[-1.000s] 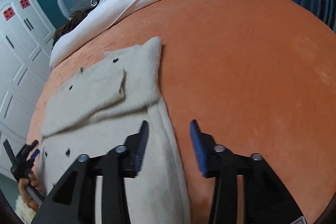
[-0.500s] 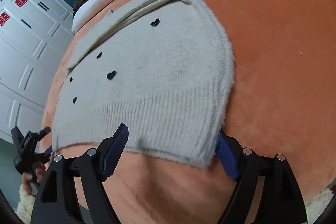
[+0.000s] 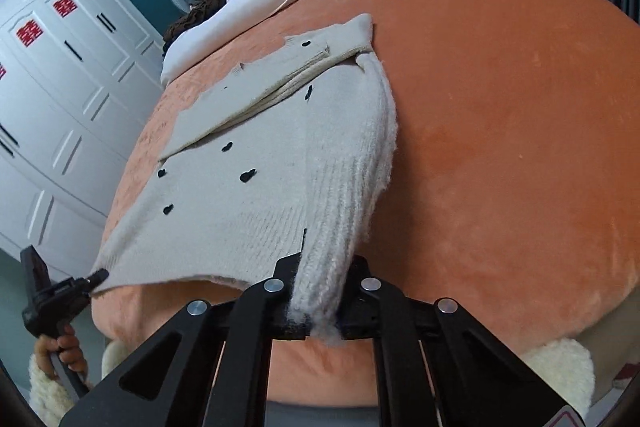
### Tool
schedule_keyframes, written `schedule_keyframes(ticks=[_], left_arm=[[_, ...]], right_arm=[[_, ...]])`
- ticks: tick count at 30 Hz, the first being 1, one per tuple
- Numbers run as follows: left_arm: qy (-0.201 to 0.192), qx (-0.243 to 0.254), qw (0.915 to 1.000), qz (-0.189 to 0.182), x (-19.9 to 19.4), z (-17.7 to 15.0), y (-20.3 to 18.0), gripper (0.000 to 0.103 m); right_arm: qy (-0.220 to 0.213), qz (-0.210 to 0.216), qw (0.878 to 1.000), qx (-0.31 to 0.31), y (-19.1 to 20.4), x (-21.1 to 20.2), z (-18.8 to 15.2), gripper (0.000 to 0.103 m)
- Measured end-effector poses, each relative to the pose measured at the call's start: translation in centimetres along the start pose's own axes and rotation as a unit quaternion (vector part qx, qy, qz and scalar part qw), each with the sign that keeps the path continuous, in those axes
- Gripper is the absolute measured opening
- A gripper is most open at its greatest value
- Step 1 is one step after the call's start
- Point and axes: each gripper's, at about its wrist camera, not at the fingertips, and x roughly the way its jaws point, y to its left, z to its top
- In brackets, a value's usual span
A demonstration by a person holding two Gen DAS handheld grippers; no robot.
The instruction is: Fold small clothes
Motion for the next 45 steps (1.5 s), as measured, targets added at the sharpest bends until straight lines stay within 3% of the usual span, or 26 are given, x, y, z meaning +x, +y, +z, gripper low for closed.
schedule_keyframes(ticks=[4, 7, 10, 12, 15, 17, 19, 22, 25, 27, 28, 29, 31, 33, 38, 40, 43, 45], left_arm=[[0.04, 0.036, 0.9985, 0.007, -4.5, -5.7, 0.4, 0.006], [0.085, 0.047, 0.9951, 0.016, -7.9, -11.1, 1.5, 0.006], [0.114, 0.054, 0.9914, 0.033, -11.2, -14.7, 1.7, 0.006], [0.103, 0.039, 0.9935, 0.029, -13.7, -15.1, 1.4, 0.006], [0.045, 0.051, 0.9977, 0.008, -15.5, -11.1, -0.1, 0.006], [-0.007, 0.09, 0.9959, 0.0, -15.0, -7.1, -2.1, 0.007], [-0.057, 0.124, 0.9907, 0.003, -12.8, -3.0, -4.0, 0.007], [-0.093, 0.133, 0.9866, 0.012, -7.8, 1.6, -5.3, 0.009], [-0.086, 0.109, 0.9901, 0.018, -1.7, 4.5, -4.6, 0.019], [-0.08, 0.073, 0.9916, 0.071, 1.2, 5.1, -3.1, 0.056], [-0.081, 0.056, 0.9918, 0.082, 1.7, 5.0, -2.3, 0.059], [-0.082, 0.044, 0.9931, 0.071, 1.9, 4.9, -1.5, 0.061], [-0.081, 0.034, 0.9949, 0.049, 2.1, 4.7, -0.5, 0.069], [-0.086, 0.042, 0.9943, 0.046, 2.3, 4.7, 0.0, 0.079], [-0.04, 0.098, 0.9937, 0.037, 6.7, 6.4, -0.7, 0.085], [-0.017, 0.105, 0.9932, 0.048, 8.9, 6.8, -0.7, 0.084], [0.0, 0.108, 0.9931, 0.044, 10.9, 6.9, -0.8, 0.064], [0.014, 0.117, 0.9919, 0.047, 11.3, 6.6, -1.0, 0.024]], right_arm=[[0.055, -0.023, 0.996, -0.072, -0.4, -4.2, -5.3, 0.007], [0.124, -0.027, 0.985, -0.116, -0.4, -7.3, -10.5, 0.007], [0.184, -0.005, 0.974, -0.136, 0.0, -10.7, -14.9, 0.007], [0.193, 0.023, 0.972, -0.133, 0.6, -12.6, -15.7, 0.007], [0.13, 0.06, 0.983, -0.116, 1.6, -14.1, -11.6, 0.007], [0.062, 0.089, 0.989, -0.1, 1.6, -13.5, -7.0, 0.007], [-0.001, 0.102, 0.991, -0.086, 1.4, -11.3, -2.4, 0.008], [-0.057, 0.095, 0.993, -0.047, 1.1, -5.5, 2.4, 0.013], [-0.075, 0.051, 0.996, 0.005, -0.3, -0.1, 4.4, 0.019], [-0.081, 0.019, 0.996, 0.03, -0.6, 1.4, 4.2, 0.025], [-0.092, 0.007, 0.995, 0.036, -0.7, 1.4, 3.9, 0.033], [-0.1, 0.001, 0.994, 0.036, -0.9, 1.4, 3.6, 0.049], [-0.116, -0.006, 0.992, 0.037, -1.1, 0.9, 2.7, 0.066], [-0.114, -0.018, 0.993, 0.023, -1.1, 1.2, 2.3, 0.066], [-0.079, -0.046, 0.996, -0.004, -1.8, 4.4, 3.5, 0.068], [-0.063, -0.051, 0.997, -0.005, -1.9, 6.1, 4.0, 0.069], [-0.04, -0.082, 0.996, -0.022, -1.7, 8.6, 4.3, 0.068], [-0.029, -0.099, 0.994, -0.034, -1.4, 9.4, 4.2, 0.056]])
